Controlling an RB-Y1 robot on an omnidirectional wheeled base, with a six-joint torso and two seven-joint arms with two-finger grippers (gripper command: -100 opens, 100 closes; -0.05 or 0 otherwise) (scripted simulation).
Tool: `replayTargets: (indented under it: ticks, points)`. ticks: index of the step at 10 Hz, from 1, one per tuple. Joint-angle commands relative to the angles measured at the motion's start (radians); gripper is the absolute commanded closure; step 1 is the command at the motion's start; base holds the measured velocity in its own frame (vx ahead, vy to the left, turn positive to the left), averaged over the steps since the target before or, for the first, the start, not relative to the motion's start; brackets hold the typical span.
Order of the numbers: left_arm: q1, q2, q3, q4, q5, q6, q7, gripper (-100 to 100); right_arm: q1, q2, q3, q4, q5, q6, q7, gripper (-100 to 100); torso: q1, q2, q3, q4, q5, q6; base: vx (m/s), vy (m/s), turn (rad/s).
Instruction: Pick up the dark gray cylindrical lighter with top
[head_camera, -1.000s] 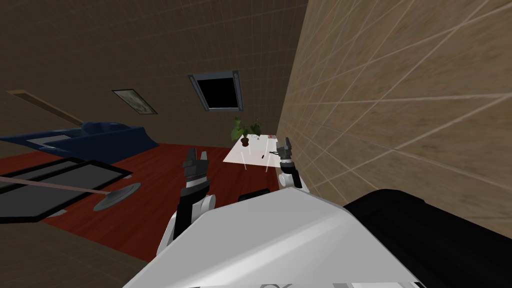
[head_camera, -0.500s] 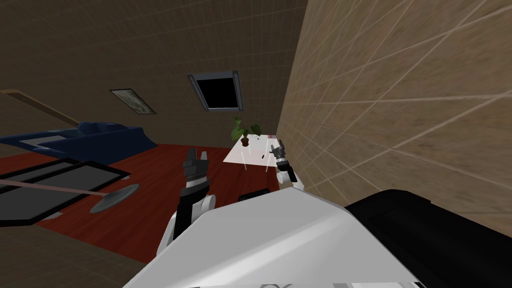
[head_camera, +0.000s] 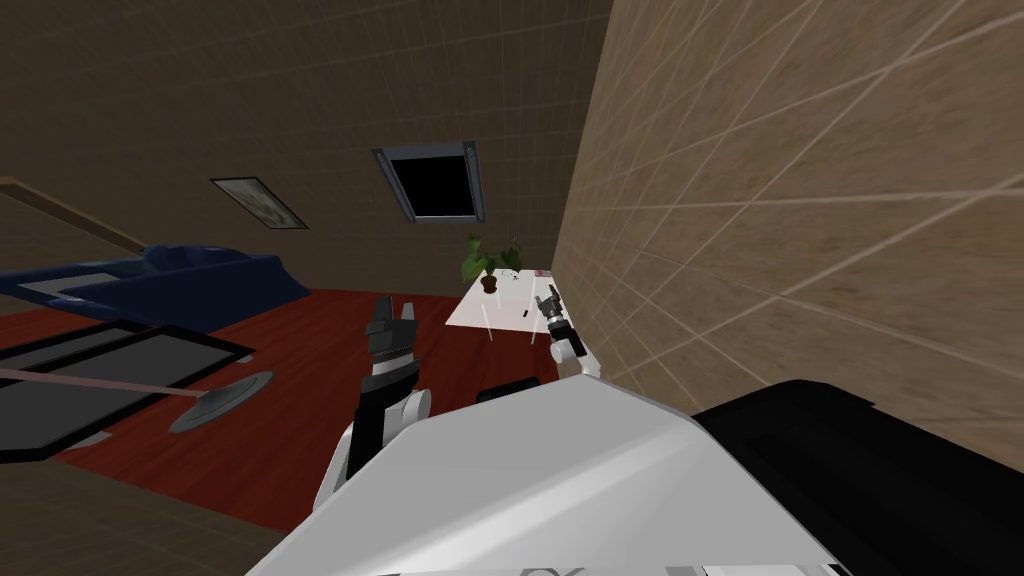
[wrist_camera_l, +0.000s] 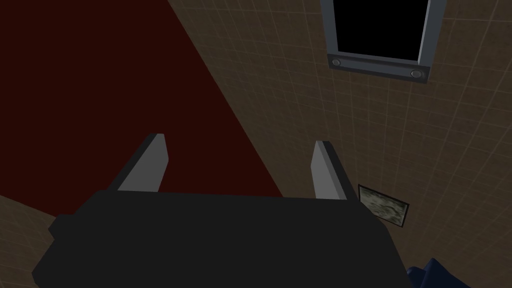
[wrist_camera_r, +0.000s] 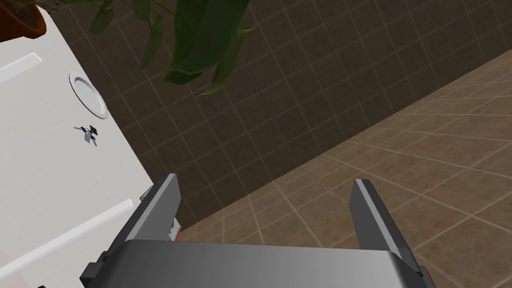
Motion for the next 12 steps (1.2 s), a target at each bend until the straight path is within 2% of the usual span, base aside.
replayTargets:
  ticks: [1, 2, 3, 4, 5, 6, 7, 8, 9, 10, 11, 12]
  points:
    - [0.0, 0.0, 0.0, 0.0, 0.0, 0.0, 0.0, 0, -0.011, -0.007, 0.002, 0.013, -0.013, 0.038, -0.025, -100, 0.0, 0.0, 0.0, 0.0, 0.0, 0.0, 0.009, 0.006, -0.012]
    - [0.0, 0.0, 0.0, 0.0, 0.0, 0.0, 0.0, 0, -0.042, -0.019, 0.008, 0.061, -0.039, 0.075, -0.068, -100, 0.0, 0.0, 0.0, 0.0, 0.0, 0.0, 0.011, 0.011, -0.031]
    - [0.0, 0.0, 0.0, 0.0, 0.0, 0.0, 0.0, 0, -0.042, -0.019, 0.008, 0.066, -0.039, 0.083, -0.071, -100, 0.0, 0.0, 0.0, 0.0, 0.0, 0.0, 0.011, 0.008, -0.01]
    - [0.0, 0.0, 0.0, 0.0, 0.0, 0.0, 0.0, 0, -0.074, -0.031, 0.014, 0.11, -0.065, 0.125, -0.113, -100, 0.0, 0.0, 0.0, 0.0, 0.0, 0.0, 0.014, 0.012, -0.028]
    - [0.0, 0.0, 0.0, 0.0, 0.0, 0.0, 0.0, 0, -0.074, -0.031, 0.014, 0.12, -0.065, 0.13, -0.117, -100, 0.0, 0.0, 0.0, 0.0, 0.0, 0.0, 0.014, 0.012, -0.011]
    - [0.0, 0.0, 0.0, 0.0, 0.0, 0.0, 0.0, 0, -0.108, -0.043, 0.02, 0.166, -0.091, 0.167, -0.16, -100, 0.001, 0.0, 0.0, 0.0, 0.0, 0.0, 0.018, 0.011, -0.025]
    - [0.0, 0.0, 0.0, 0.0, 0.0, 0.0, 0.0, 0, -0.108, -0.043, 0.02, 0.175, -0.091, 0.178, -0.164, -100, 0.001, 0.0, 0.0, 0.0, 0.0, 0.0, 0.015, 0.013, -0.013]
    - [0.0, 0.0, 0.0, 0.0, 0.0, 0.0, 0.0, 0, -0.143, -0.055, 0.026, 0.216, -0.118, 0.212, -0.202, -100, 0.001, 0.0, 0.0, 0.0, 0.0, 0.0, 0.021, 0.021, -0.023]
    - [0.0, 0.0, 0.0, 0.0, 0.0, 0.0, 0.0, 0, -0.143, -0.055, 0.026, 0.231, -0.118, 0.228, -0.212, -100, 0.001, -0.001, 0.0, 0.0, 0.0, 0.0, 0.021, 0.017, -0.013]
    - [0.0, 0.0, 0.0, 0.0, 0.0, 0.0, 0.0, 0, -0.179, -0.067, 0.031, 0.258, -0.145, 0.264, -0.251, -100, 0.001, 0.0, 0.0, 0.0, 0.0, 0.0, 0.022, 0.021, -0.025]
    - [0.0, 0.0, 0.0, 0.0, 0.0, 0.0, 0.0, 0, -0.179, -0.067, 0.031, 0.285, -0.145, 0.279, -0.261, -100, 0.001, -0.001, 0.0, 0.0, 0.0, 0.0, 0.019, 0.024, -0.006]
    - [0.0, 0.0, 0.0, 0.0, 0.0, 0.0, 0.0, 0, -0.216, -0.08, 0.036, 0.318, -0.172, 0.311, -0.298, -100, 0.001, -0.001, 0.0, 0.0, 0.0, 0.0, 0.024, 0.027, -0.024]
